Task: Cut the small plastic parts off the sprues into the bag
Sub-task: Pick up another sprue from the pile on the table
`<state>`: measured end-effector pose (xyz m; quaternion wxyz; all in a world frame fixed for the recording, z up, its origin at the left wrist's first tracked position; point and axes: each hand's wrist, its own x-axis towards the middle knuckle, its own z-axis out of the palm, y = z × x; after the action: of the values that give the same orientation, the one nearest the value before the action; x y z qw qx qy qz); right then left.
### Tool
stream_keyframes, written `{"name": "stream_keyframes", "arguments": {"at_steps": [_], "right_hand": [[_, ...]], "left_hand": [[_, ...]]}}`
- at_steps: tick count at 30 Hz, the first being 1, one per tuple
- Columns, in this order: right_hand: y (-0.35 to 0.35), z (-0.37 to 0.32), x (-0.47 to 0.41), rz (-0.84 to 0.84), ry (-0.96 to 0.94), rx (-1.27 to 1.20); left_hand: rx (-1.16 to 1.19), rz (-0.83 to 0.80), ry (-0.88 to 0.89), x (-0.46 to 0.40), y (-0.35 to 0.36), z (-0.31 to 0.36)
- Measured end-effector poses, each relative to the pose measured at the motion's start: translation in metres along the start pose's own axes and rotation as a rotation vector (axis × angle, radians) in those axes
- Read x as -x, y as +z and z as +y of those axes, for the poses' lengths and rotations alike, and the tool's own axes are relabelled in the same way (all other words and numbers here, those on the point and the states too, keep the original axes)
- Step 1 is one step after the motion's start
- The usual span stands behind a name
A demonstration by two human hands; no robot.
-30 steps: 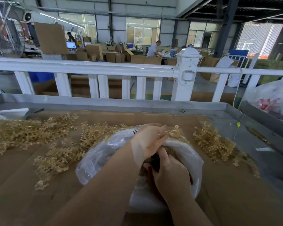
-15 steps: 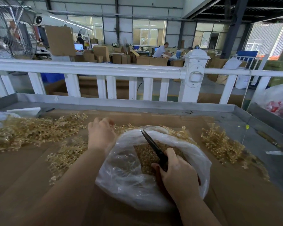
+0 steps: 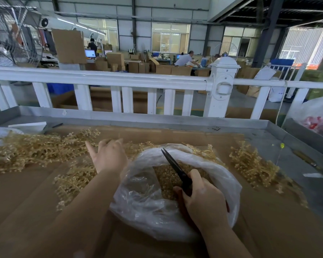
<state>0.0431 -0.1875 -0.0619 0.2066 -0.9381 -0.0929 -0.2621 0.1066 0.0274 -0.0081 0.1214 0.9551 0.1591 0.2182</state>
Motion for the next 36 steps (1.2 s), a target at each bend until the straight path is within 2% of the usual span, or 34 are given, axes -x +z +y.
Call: {"name": "stream_keyframes", "arguments": {"at_steps": [4, 7, 12, 15, 18, 22, 25, 29, 36], "right_hand": [[-0.001, -0.001, 0.000, 0.001, 0.003, -0.003], [-0.002, -0.001, 0.001, -0.013, 0.009, 0.001], [-0.002, -0.003, 0.000, -0.016, 0.016, 0.010], [-0.003, -0.002, 0.000, -0.019, 0.022, 0.007], [-0.005, -0.003, 0.000, -0.017, 0.029, -0.009], [-0.006, -0.004, 0.001, 0.011, 0.033, -0.007], [-0.007, -0.005, 0.000, 0.008, 0.047, -0.007], [-0.007, -0.005, -0.001, 0.032, 0.044, -0.019], [-0.008, -0.006, 0.000, 0.065, 0.059, -0.031]], "left_hand": [[0.229, 0.217, 0.078, -0.003, -0.008, 0.001], [0.572, 0.234, 0.074, -0.002, -0.017, 0.013], [1.349, 0.068, -0.095, 0.011, -0.029, 0.031], [1.683, -0.180, -0.239, 0.026, -0.023, 0.035], [1.621, -0.369, -0.345, 0.047, -0.005, 0.037], [1.462, -0.340, -0.402, 0.060, 0.011, 0.042], [1.503, -0.412, -0.478, 0.063, 0.008, 0.044], [1.444, -0.474, -0.431, 0.069, 0.004, 0.046], [1.731, -0.416, -0.468, 0.072, 0.015, 0.041]]}}
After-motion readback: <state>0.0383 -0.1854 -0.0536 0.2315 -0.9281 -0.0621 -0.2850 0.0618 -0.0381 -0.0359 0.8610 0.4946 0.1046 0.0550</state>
